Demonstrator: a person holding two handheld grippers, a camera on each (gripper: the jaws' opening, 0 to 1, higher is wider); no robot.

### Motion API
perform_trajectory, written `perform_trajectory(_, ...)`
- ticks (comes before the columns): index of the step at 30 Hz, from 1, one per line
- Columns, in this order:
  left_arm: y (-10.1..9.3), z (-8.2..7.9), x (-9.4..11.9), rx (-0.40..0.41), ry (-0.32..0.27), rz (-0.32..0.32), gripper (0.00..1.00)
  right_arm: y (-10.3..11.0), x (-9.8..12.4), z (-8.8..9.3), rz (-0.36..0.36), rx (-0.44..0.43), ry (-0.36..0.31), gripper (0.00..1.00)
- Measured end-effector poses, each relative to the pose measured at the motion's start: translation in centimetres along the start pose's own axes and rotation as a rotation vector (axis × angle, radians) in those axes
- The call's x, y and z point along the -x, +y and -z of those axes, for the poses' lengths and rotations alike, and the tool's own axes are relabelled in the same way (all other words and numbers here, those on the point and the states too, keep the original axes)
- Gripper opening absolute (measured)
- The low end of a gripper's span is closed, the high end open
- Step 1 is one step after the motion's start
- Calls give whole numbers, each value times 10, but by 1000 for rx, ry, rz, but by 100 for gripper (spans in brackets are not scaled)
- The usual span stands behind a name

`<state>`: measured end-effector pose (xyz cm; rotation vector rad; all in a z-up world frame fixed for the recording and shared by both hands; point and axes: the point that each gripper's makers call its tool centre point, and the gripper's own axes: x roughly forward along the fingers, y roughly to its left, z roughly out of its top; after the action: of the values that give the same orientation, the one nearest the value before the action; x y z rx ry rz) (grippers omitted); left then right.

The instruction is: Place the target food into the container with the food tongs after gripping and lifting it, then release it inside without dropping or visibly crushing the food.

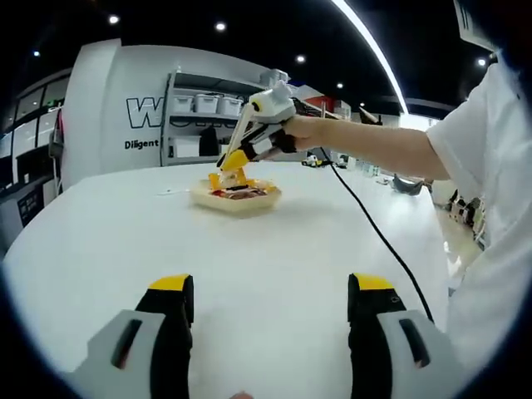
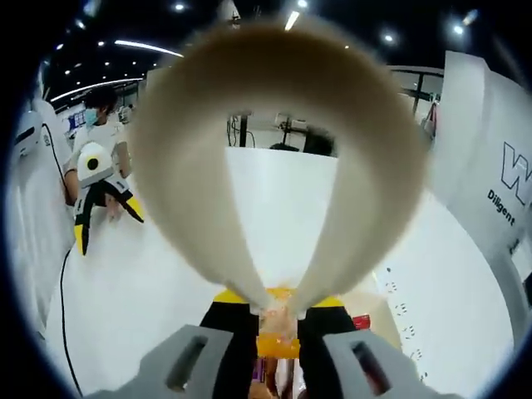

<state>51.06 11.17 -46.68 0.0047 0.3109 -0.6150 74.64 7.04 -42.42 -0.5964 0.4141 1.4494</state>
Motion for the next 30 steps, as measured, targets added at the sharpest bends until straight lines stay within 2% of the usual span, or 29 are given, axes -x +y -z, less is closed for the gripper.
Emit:
perform_trajectory(5,2,1,0,2,6,-5,75,-9,-15,5,-24,9,21,11)
perform_trajectory(8,3,2,0,4,8,-9,75,-15,-24,14,-19,19,59,12)
perform_trajectory(14,8,5,2,7,13,-15,75,-11,-16,7,-11,-11,45,14)
perform_trajectory(17,7,4,0,7,12,-9,75,-12,-15,8,5,-33,56,15)
perform_trajectory(22,4,3,-2,3,9,-1,75,-20,-17,14,71,-110,89,17)
perform_trajectory(27,4,3,0,5,9,-5,75,-20,-19,21,91,-158,121,16)
perform_trajectory(30,4,4,0,6,11,-7,75,-22,-20,19,111,-203,115,17)
